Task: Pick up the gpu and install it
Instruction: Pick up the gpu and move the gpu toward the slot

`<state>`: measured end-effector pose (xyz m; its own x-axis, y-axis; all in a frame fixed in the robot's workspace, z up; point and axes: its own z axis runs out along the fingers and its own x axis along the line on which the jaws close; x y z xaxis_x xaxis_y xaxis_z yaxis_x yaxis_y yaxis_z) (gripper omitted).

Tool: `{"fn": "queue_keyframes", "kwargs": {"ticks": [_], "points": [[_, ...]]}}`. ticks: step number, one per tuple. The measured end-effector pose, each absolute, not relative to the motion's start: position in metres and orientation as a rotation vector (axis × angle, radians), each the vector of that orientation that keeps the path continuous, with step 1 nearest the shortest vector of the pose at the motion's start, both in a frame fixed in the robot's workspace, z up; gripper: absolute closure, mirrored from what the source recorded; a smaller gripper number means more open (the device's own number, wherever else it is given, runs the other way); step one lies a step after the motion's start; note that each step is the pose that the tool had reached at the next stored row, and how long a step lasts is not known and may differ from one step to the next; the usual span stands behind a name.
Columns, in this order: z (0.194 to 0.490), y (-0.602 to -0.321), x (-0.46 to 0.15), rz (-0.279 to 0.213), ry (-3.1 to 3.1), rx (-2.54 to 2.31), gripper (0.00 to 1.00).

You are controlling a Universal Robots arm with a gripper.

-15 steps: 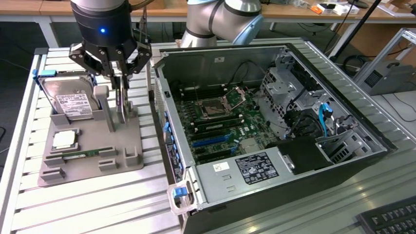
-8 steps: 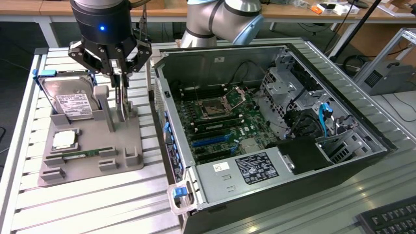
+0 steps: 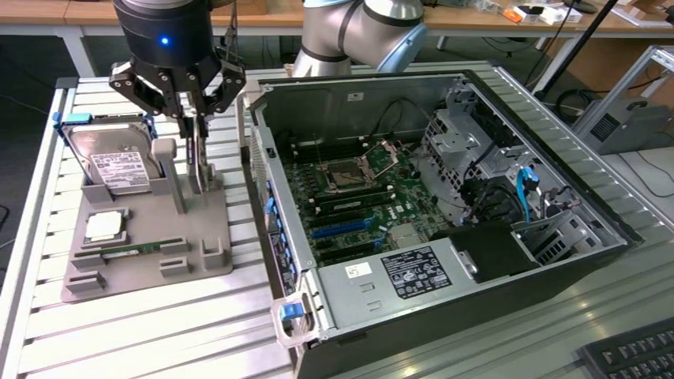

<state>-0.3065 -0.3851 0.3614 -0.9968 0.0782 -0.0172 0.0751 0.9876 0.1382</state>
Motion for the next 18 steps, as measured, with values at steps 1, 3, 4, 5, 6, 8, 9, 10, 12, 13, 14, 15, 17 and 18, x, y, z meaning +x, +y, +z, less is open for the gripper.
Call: {"fn": "queue_keyframes", "kwargs": {"ticks": [1, 3, 4, 5, 6, 8, 9, 10, 12, 13, 14, 15, 17, 18], "points": [[0.3618, -0.3851, -0.3065, 0.217, 3.109, 0.12, 0.73], [0.3629, -0.3851, -0.3065, 0.219, 3.109, 0.12, 0.73], [0.3635, -0.3852, -0.3065, 0.22, 3.109, 0.12, 0.73], [0.3642, -0.3852, -0.3065, 0.221, 3.109, 0.12, 0.73], [0.3647, -0.3852, -0.3065, 0.221, 3.109, 0.12, 0.73], [0.3652, -0.3852, -0.3065, 0.221, 3.109, 0.12, 0.73], [0.3655, -0.3852, -0.3064, 0.221, 3.109, 0.12, 0.73], [0.3658, -0.3852, -0.3064, 0.219, 3.109, 0.12, 0.73], [0.3661, -0.3852, -0.3064, 0.203, 3.11, 0.12, 0.73], [0.366, -0.3852, -0.3065, 0.19, 3.11, 0.12, 0.73], [0.3661, -0.3852, -0.3065, 0.168, 3.111, 0.119, 0.73], [0.366, -0.3852, -0.3065, 0.132, 3.112, 0.119, 0.73], [0.366, -0.3852, -0.3065, 0.089, 3.112, 0.118, 0.73], [0.366, -0.3852, -0.3065, 0.069, 3.112, 0.118, 0.73]]}}
